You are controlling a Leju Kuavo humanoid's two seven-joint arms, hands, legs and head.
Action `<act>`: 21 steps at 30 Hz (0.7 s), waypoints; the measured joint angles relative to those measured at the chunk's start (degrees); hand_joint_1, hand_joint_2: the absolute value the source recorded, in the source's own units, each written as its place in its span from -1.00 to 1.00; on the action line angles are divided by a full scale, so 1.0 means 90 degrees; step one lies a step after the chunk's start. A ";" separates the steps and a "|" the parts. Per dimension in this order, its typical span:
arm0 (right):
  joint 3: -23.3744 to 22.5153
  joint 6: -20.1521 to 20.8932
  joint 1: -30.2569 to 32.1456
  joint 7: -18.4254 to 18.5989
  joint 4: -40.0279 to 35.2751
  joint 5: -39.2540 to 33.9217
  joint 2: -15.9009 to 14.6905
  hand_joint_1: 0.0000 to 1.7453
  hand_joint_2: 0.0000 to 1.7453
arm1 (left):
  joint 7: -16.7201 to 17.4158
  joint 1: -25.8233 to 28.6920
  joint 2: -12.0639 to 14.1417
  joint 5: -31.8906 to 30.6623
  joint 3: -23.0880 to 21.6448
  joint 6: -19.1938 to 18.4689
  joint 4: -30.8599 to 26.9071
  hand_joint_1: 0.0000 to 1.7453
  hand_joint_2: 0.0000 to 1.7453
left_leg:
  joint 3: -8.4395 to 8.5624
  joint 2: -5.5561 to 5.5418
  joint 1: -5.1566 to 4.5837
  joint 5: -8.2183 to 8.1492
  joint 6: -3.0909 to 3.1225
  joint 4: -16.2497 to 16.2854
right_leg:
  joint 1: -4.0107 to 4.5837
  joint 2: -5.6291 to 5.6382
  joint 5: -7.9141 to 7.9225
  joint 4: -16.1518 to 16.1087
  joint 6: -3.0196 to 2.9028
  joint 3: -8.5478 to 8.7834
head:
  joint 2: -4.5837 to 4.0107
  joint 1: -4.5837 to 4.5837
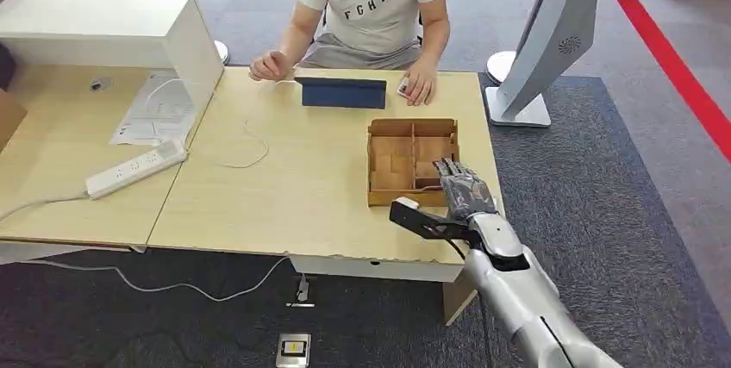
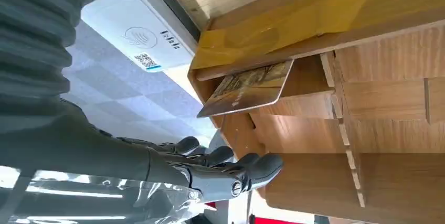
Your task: Pass the card to the sensor for recognition and then transmit it.
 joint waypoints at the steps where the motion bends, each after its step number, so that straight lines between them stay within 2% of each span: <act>1: 0.0000 0.0000 0.0002 0.0000 0.0000 0.0007 -0.0003 -1.00 1.00 | -0.0002 0.0000 0.0000 -0.0002 0.0000 0.0000 0.0000 -1.00 -1.00 | 0.0000 0.0000 0.0000 0.0000 0.0000 0.0000 | 0.0000 0.0000 0.0000 0.0000 0.0000 0.0000 | 0.0000 -0.0002; 11: 0.0002 0.0029 0.0019 -0.0036 0.0039 0.0066 -0.0017 -1.00 1.00 | -0.0017 -0.0001 0.0000 0.0015 0.0000 0.0015 0.0000 -1.00 -1.00 | 0.0000 0.0000 0.0000 0.0000 0.0000 0.0000 | 0.0000 0.0000 0.0000 0.0000 0.0000 0.0001 | 0.0000 0.0000; 12: 0.0005 0.0036 0.0020 -0.0036 0.0041 0.0073 -0.0017 -0.94 1.00 | -0.0017 -0.0001 0.0000 0.0015 0.0000 0.0015 0.0000 -1.00 -1.00 | 0.0000 0.0000 0.0000 0.0000 0.0000 0.0000 | 0.0000 0.0000 0.0000 0.0000 0.0000 0.0000 | 0.0000 0.0000; 13: 0.0005 0.0039 0.0020 -0.0036 0.0046 0.0075 -0.0017 1.00 1.00 | -0.0017 -0.0001 0.0000 0.0015 0.0000 0.0012 0.0000 -1.00 -1.00 | 0.0000 0.0000 0.0000 0.0000 0.0000 0.0000 | 0.0000 0.0000 0.0000 0.0000 0.0000 0.0001 | 0.0000 -0.0002; 21: 0.0007 0.0136 0.0019 -0.0051 0.0066 0.0090 -0.0017 1.00 1.00 | -0.0017 -0.0002 0.0000 0.0007 0.0000 -0.0010 0.0000 -1.00 -1.00 | 0.0000 0.0000 0.0000 0.0000 0.0000 0.0000 | 0.0000 0.0000 0.0000 0.0000 0.0000 0.0001 | 0.0000 0.0000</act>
